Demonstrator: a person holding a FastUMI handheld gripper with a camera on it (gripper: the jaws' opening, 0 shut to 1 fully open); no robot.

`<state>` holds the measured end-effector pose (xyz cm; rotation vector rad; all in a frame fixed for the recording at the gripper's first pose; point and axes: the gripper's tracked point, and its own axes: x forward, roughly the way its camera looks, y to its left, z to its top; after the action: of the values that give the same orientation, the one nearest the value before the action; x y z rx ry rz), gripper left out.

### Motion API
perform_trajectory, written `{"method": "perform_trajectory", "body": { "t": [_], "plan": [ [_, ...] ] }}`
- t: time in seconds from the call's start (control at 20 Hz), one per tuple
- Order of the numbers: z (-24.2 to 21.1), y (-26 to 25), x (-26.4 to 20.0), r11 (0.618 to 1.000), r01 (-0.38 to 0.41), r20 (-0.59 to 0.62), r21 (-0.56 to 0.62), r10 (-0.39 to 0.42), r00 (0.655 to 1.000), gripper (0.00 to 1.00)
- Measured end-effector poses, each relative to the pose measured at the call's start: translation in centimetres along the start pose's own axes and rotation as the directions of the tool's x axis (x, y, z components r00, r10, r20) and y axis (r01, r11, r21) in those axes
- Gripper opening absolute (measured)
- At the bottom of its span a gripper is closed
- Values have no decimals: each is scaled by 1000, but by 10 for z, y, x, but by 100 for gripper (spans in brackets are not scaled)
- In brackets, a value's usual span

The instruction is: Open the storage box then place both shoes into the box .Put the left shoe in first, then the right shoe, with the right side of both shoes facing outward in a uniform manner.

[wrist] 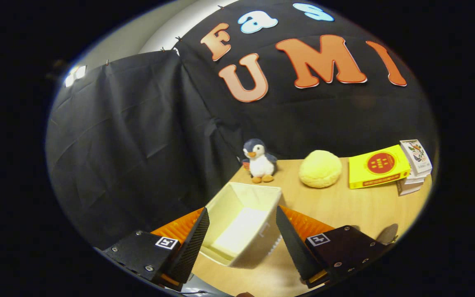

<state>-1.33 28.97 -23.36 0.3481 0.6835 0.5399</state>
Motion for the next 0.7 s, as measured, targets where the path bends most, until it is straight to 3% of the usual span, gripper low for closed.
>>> {"method": "perform_trajectory", "body": {
  "t": [0.25, 0.5, 0.7],
  "plan": [
    [-57, -81, -23, 986, 165, -115, 35, -160, 980, 98],
    [-116, -148, -34, 953, 301, -251, 32, -284, 925, 98],
    [-170, -183, -37, 935, 355, -371, 14, -325, 870, 96]
  ]
}}
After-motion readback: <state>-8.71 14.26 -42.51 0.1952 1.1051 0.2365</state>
